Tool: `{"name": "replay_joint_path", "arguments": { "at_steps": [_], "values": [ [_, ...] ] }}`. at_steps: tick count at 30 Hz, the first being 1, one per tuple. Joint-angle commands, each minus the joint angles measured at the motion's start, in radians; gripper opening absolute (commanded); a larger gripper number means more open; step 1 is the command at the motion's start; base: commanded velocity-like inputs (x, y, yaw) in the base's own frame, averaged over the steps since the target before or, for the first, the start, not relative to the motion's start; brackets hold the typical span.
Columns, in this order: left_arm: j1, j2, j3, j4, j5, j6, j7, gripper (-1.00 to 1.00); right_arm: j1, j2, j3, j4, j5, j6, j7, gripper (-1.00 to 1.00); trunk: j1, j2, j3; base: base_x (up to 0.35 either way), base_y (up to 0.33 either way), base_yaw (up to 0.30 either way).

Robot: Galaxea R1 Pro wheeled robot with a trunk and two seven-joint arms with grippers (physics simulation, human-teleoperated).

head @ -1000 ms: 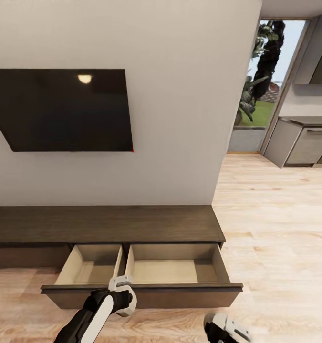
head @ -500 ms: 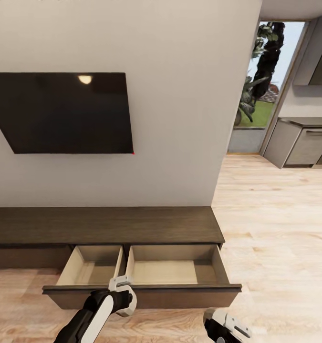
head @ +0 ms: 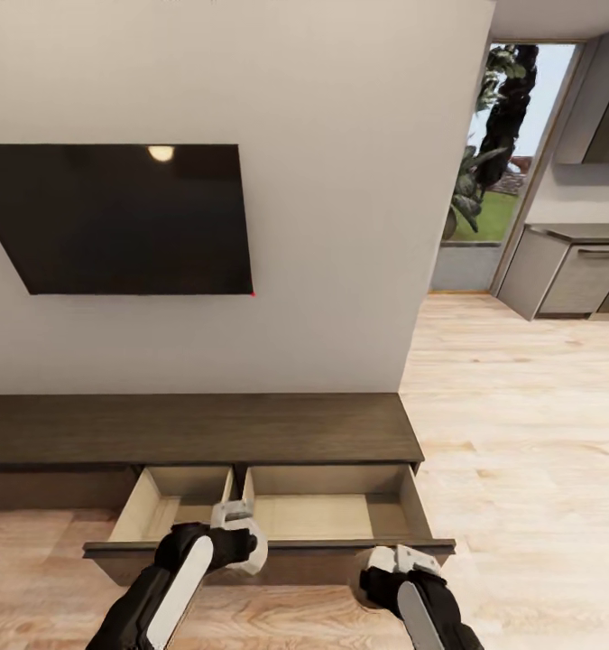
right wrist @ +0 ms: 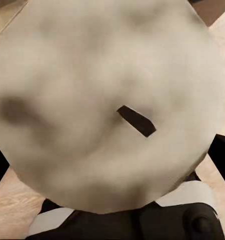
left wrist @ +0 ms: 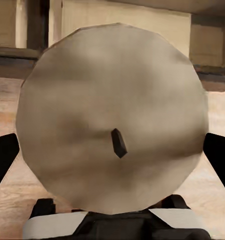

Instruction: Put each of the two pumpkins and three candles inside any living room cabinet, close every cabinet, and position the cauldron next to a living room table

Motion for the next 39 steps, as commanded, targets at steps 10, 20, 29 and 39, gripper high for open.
{"name": "replay_joint_path", "arguments": {
  "at_steps": [10, 20, 29, 39],
  "values": [
    [-0.149, 0.002, 0.004, -0.089, 0.01, 0.116, 0.095, -1.0, -0.258, 0.051, 0.0, -0.156, -0.018, 0.24, -0.012, -1.0, -0.038, 0.069, 0.03, 0.0, 0.0, 0.0],
    [-0.252, -0.048, 0.002, 0.141, 0.007, -0.003, 0.095, -1.0, -0.333, 0.063, 0.059, -0.004, -0.002, 0.223, -0.067, -1.0, -0.076, 0.139, 0.061, 0.0, 0.0, 0.0],
    [-0.256, -0.07, -0.002, 0.221, -0.007, -0.095, 0.095, -1.0, -0.345, 0.063, 0.102, 0.096, -0.001, 0.113, -0.084, -1.0, -0.111, 0.202, 0.089, 0.0, 0.0, 0.0],
    [-0.257, -0.101, -0.008, 0.225, -0.009, -0.105, 0.097, -1.0, -0.345, 0.063, 0.104, 0.102, -0.002, 0.086, -0.083, -1.0, -0.122, 0.223, 0.099, 0.001, 0.0, 0.0]
  ]
}}
